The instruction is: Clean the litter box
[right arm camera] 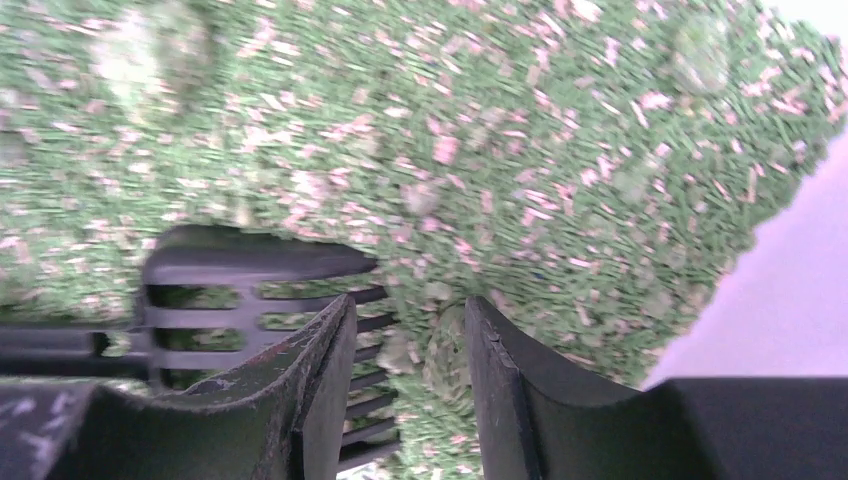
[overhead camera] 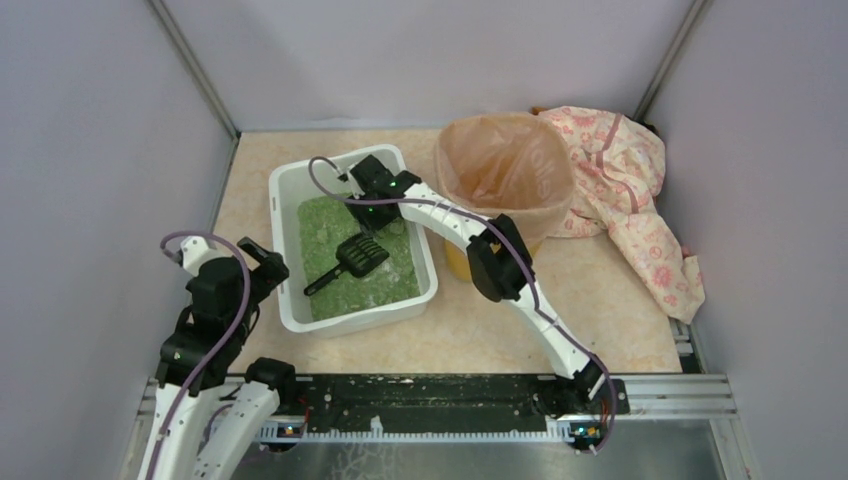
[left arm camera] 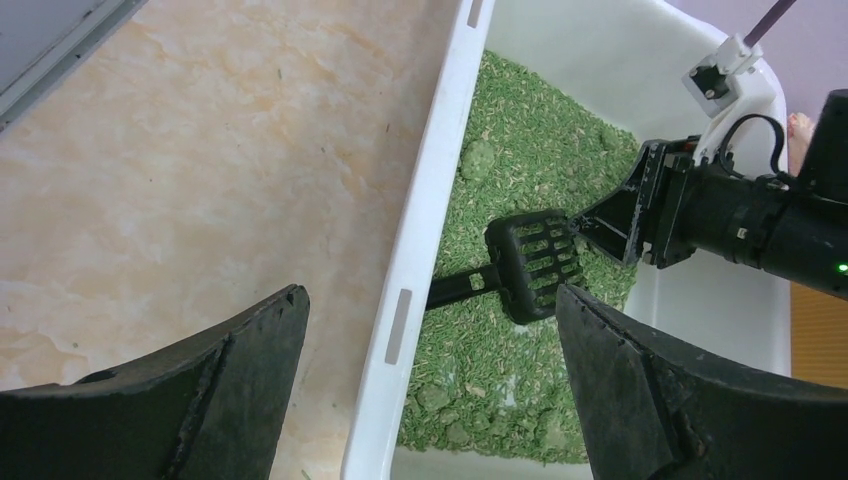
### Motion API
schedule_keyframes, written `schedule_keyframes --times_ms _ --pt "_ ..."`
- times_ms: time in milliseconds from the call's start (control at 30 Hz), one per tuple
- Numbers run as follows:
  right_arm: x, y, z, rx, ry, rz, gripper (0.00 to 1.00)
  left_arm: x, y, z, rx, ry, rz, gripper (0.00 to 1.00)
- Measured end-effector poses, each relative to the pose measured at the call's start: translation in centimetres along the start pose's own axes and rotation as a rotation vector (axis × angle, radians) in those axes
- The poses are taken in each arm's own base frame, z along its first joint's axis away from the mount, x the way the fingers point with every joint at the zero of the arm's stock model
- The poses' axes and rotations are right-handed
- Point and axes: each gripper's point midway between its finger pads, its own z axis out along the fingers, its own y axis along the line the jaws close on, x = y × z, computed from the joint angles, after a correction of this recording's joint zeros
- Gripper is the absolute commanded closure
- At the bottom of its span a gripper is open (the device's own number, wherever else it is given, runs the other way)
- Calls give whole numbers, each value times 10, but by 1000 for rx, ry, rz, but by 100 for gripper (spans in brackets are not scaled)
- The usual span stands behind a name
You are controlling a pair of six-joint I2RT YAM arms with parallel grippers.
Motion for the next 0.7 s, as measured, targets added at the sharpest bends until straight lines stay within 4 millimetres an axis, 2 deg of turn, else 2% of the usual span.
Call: schedule_keyframes --times_ms 133,200,300,433,633,700 --pt "11 -20 9 20 22 28 39 -2 0 -2 1 -2 -11 1" --pt "15 -21 11 15 21 29 32 -1 0 -2 1 0 -13 1" --pt "24 -14 5 1 35 10 27 -1 0 -2 0 3 -14 1" --pt "28 6 -6 -16 39 -46 23 1 -2 0 2 12 -11 1" --pt "18 45 -21 -54 4 -133 18 3 -4 1 12 20 -11 1" --pt "18 58 -25 -69 0 -167 13 3 -5 1 14 20 -12 1"
